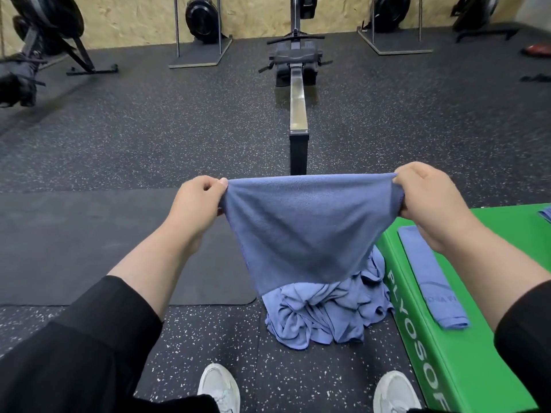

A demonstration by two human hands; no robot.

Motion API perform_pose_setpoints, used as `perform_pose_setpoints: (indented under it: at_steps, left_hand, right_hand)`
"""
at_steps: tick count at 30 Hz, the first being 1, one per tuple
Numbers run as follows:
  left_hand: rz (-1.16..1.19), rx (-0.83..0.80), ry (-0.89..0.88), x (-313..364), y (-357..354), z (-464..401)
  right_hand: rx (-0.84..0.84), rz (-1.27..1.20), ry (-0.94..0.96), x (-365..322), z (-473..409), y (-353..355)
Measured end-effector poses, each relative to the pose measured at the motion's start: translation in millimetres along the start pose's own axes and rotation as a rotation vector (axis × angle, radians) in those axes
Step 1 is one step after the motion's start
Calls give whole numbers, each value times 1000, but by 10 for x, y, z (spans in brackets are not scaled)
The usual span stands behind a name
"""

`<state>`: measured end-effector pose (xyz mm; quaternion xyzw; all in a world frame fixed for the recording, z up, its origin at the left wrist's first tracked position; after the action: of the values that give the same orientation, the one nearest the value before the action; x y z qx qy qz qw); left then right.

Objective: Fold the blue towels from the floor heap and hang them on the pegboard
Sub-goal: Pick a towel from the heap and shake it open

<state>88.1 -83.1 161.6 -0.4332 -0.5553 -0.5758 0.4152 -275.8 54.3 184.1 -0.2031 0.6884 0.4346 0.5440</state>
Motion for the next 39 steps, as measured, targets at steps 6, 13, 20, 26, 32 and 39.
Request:
perform_pose_setpoints:
  at_steps: [6, 13, 20, 26, 32, 39]
  left_hand:
    - [240, -20, 197, -204, -295, 88]
    - [139, 15, 52, 20, -630, 176]
    - [38, -10, -106, 311, -1029, 446]
    - [132, -57, -29, 230, -1165, 491]
    - [130, -70, -39, 259, -1162, 509]
    - [-15, -296, -137, 398, -1337, 636]
  right_hand:
    - [-248, -110, -202, 244, 88, -427]
    - [-373, -276, -272, 168, 192, -893]
    - [-424, -342, -184, 18, 256, -1312]
    - [-431, -360, -176, 44, 197, -1386]
    - [-433, -372, -176, 46, 229, -1385]
    - [-390, -384, -155, -18, 259, -1263]
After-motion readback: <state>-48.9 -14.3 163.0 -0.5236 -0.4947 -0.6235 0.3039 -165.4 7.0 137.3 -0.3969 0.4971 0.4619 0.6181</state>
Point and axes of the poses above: each hand's wrist, its own z-axis away from the middle knuckle, its own y-axis out of the back of the hand, x = y × z, the point moved 10 cm from there along -z, towards the middle knuckle, and after that the axes turned 5 degrees about z, right-handed, at the moved point
